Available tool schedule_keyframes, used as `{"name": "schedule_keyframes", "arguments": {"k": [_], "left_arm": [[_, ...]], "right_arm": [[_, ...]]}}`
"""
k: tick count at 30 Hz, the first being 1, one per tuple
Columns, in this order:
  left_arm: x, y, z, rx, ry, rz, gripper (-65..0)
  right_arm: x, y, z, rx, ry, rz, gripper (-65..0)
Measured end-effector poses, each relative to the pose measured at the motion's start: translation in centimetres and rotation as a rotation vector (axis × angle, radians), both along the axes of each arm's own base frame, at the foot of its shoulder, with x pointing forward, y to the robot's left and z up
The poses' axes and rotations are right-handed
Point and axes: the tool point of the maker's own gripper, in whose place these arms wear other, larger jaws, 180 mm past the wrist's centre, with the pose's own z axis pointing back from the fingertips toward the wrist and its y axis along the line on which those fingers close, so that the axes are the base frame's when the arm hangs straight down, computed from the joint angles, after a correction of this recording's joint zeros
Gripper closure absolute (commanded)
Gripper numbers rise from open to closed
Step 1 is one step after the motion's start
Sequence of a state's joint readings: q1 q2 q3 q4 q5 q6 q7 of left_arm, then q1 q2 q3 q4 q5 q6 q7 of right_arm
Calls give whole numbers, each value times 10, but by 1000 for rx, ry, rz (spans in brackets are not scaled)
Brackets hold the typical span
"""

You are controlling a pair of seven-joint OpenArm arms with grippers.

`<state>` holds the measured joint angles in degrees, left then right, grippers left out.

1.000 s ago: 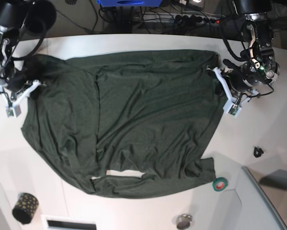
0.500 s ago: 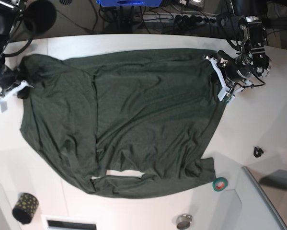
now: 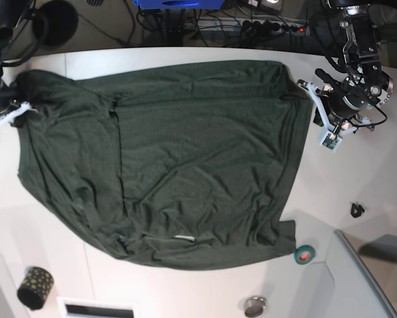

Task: Layout the t-shirt on the table in an organized manner, then fold the t-shirt properly
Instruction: 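Regrasp the shirt edge with the left gripper and pull it outward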

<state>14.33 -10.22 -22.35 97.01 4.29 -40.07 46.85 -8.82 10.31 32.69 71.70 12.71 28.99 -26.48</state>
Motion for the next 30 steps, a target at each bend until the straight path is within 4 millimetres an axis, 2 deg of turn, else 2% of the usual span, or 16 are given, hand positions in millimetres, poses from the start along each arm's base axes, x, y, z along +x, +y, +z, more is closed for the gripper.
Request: {"name": "schedule_keyframes", "arguments": {"k": [2, 5, 9, 12, 15, 18, 21, 23, 26, 30], "left_arm": [[1, -13, 8, -22, -17, 0, 0], [1, -54, 11, -210, -63, -14, 0], [-5, -77, -1, -297, -27, 5, 0], [-4, -114, -3, -368, -20, -54, 0], [-13, -141, -14, -442, 20, -76, 0], [-25, -133, -33, -429, 87, -46, 0], [-34, -120, -38, -402, 107, -37, 0], [-47, -112, -42, -388, 131, -35, 0], [-68, -80, -45, -345, 152, 35, 0], [-87, -29, -43, -272, 161, 139, 0]], "right_arm": [[7, 9, 14, -12, -46, 23, -8], [20, 17, 34, -22, -121, 35, -8], [8, 22, 22, -10, -52, 38, -8], [10, 22, 24, -12, -59, 38, -8], [13, 21, 26, -12, -67, 38, -8], [11, 21, 25, -13, -62, 38, -8], [12, 21, 22, -3, -60, 37, -8], [10, 20, 11, 14, -30, 22, -8], [7, 24, 0, 39, -3, 14, -8], [10, 25, 1, 44, -11, 13, -8]]}}
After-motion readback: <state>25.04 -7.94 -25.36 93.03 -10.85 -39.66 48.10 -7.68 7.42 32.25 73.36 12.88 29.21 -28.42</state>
